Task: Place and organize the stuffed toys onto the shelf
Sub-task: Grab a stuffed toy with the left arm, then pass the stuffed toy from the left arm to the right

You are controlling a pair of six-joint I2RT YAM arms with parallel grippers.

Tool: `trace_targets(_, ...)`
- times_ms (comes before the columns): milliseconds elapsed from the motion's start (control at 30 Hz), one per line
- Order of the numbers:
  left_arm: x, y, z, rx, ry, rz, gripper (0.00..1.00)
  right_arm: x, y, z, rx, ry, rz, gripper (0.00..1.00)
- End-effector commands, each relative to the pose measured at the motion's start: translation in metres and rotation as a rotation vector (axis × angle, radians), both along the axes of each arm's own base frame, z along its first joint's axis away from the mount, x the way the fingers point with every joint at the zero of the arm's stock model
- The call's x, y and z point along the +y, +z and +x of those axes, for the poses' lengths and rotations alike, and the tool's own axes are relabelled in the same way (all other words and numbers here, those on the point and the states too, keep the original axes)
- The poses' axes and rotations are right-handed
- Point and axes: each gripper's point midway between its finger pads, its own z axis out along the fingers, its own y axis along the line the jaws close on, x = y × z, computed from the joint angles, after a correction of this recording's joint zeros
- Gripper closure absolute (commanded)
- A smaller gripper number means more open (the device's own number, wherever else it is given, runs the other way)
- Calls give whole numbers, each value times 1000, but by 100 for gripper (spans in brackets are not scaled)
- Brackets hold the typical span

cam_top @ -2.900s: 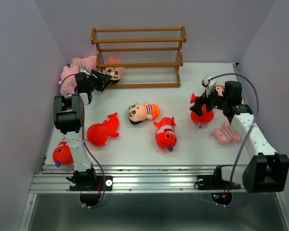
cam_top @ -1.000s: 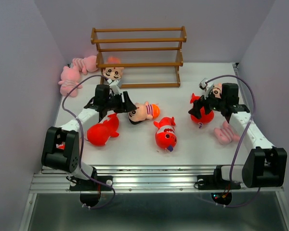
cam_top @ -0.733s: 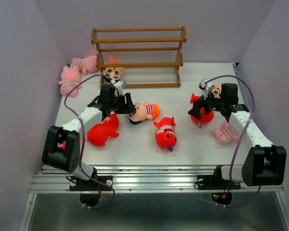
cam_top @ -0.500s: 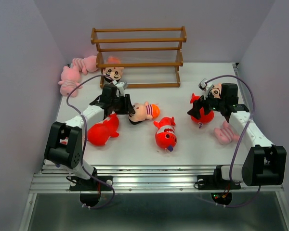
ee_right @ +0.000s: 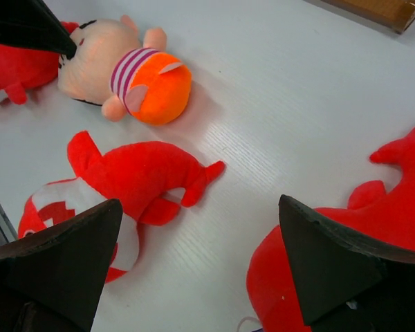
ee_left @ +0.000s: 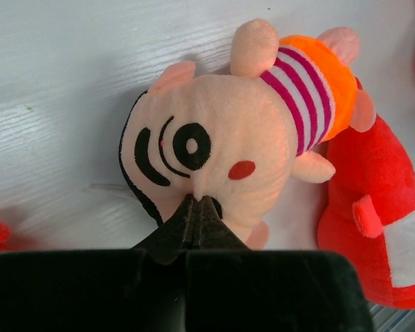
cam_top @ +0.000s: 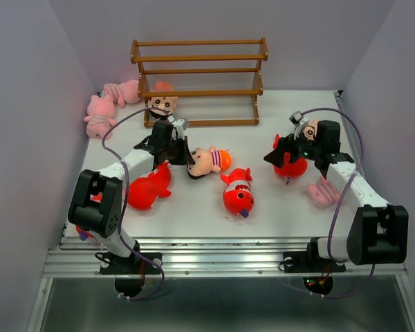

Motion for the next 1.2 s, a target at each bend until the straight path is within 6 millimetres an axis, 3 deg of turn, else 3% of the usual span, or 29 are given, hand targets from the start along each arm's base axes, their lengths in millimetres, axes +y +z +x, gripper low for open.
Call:
trace_targets(0,-12,53,1,-146,-54,-80,100,10,24,6,-42,11,102,0)
trace_targets(33,-14,67,5,-203,-55,-108,100,14,20,5,-10,23,106,0)
trace_targets(300,-37,119,-17,-247,-26,-394,100,49,71,18,73,101,250,0)
trace_targets(567,-69,180,-31,-304,70,-582,100,66,86,32,134,-93,259,0)
trace_targets(700,-85,188,-42,-304,64,-626,100,69,91,33,120,-114,249,0)
trace_targets(900,-98,187,-54,-295,47,-645,100,73,72,28,151,-110,205,1)
trace_targets(967,-98,188,-56,-297,48,-652,100,75,71,25,156,-90,212,6)
trace_targets(1167,-94,192,-61,-317,50,-676,100,96,77,2,235,70,304,48)
